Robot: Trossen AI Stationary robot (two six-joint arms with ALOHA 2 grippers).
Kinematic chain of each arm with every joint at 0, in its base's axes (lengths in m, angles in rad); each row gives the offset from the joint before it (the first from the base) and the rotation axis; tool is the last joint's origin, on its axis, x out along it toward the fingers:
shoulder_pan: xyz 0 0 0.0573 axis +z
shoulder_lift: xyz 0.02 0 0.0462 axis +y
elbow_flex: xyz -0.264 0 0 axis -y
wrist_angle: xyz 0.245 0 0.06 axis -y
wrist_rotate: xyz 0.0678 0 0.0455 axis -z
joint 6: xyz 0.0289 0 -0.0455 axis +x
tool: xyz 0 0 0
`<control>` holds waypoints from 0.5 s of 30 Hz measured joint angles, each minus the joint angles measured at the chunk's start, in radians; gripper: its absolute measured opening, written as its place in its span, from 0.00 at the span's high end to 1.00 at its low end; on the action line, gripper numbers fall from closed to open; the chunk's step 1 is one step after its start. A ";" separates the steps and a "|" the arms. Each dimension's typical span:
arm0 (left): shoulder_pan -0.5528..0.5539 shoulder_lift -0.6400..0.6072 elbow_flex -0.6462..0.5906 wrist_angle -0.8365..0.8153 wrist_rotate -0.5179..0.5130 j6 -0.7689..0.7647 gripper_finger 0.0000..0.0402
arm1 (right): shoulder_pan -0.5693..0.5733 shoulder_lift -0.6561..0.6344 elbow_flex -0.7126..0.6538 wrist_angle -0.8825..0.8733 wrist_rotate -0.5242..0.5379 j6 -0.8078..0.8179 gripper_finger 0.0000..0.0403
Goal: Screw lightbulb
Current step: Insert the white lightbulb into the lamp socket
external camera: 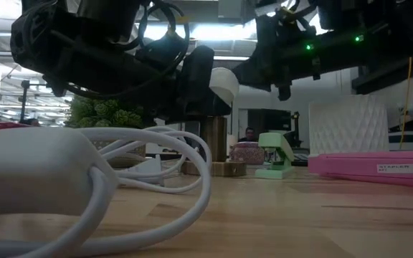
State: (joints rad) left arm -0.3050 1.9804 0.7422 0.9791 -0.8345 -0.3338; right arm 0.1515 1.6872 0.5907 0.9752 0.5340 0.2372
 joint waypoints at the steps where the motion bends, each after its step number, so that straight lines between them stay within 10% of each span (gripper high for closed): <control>1: 0.000 0.000 0.000 0.000 0.000 0.000 0.63 | -0.003 0.000 0.000 -0.016 -0.003 0.006 0.96; 15: -0.002 0.000 0.000 -0.006 0.002 0.001 0.63 | -0.003 -0.002 0.000 -0.030 -0.135 0.027 0.96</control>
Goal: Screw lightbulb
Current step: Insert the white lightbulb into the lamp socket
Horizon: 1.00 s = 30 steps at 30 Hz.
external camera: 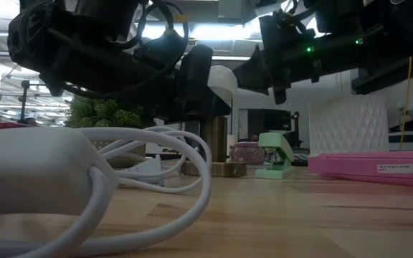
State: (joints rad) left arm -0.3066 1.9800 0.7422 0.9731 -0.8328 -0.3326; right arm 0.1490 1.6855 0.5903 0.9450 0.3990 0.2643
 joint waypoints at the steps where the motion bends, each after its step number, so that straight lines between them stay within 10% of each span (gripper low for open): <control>1: 0.000 0.000 0.000 -0.003 0.000 0.000 0.63 | 0.000 0.000 0.000 0.000 -0.008 0.000 0.96; 30: 0.088 -0.003 0.002 -0.042 0.101 0.007 0.59 | -0.001 -0.001 0.000 -0.003 0.008 -0.050 0.96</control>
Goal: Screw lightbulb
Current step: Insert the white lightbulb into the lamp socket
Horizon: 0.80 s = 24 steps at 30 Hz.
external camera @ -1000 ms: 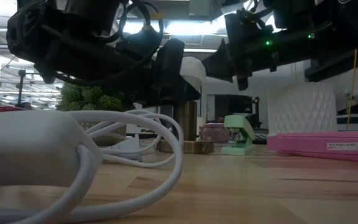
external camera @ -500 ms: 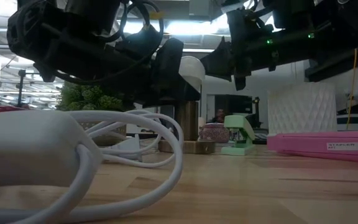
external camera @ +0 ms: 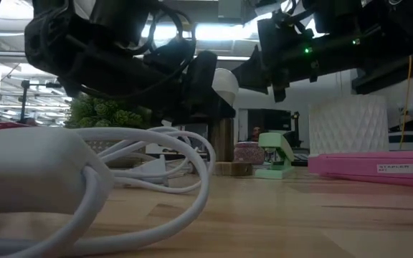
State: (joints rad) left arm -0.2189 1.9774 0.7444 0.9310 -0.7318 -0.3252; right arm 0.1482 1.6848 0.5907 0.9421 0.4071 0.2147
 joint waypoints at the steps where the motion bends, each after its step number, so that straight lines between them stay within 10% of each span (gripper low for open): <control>1: 0.003 0.001 0.000 0.000 0.002 0.000 0.58 | 0.000 0.000 0.000 0.000 0.000 -0.008 0.96; 24: -0.033 -0.010 -0.003 0.057 -0.029 0.198 0.39 | 0.005 0.004 -0.002 -0.035 0.000 -0.012 0.96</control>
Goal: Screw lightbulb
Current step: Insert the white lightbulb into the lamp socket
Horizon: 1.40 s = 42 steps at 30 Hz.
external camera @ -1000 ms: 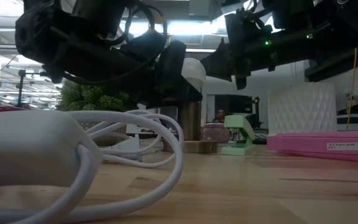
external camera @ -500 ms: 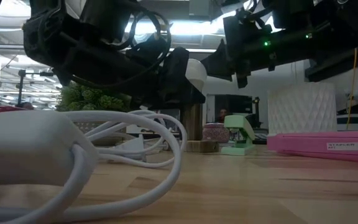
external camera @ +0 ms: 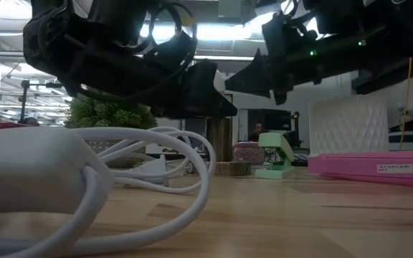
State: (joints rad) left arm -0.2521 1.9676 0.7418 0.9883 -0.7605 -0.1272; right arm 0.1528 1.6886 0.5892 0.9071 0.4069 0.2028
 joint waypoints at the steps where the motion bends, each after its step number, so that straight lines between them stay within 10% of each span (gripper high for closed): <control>1: 0.000 0.000 0.000 0.001 0.000 0.000 0.39 | 0.000 0.000 0.000 -0.007 0.004 0.000 0.96; 18: 0.000 -0.002 0.001 0.007 0.007 -0.026 0.39 | -0.002 -0.024 0.028 0.171 -0.088 0.001 0.96; 28: -0.001 -0.004 0.002 -0.011 0.010 -0.030 0.39 | -0.002 -0.019 0.285 -0.285 -0.163 -0.028 0.96; 42: -0.001 -0.004 0.002 -0.084 0.010 -0.082 0.39 | -0.002 -0.019 0.309 -0.485 -0.155 0.027 0.96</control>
State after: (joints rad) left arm -0.2535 1.9633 0.7441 0.9039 -0.7506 -0.2094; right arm 0.1513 1.6691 0.8978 0.4218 0.2524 0.2298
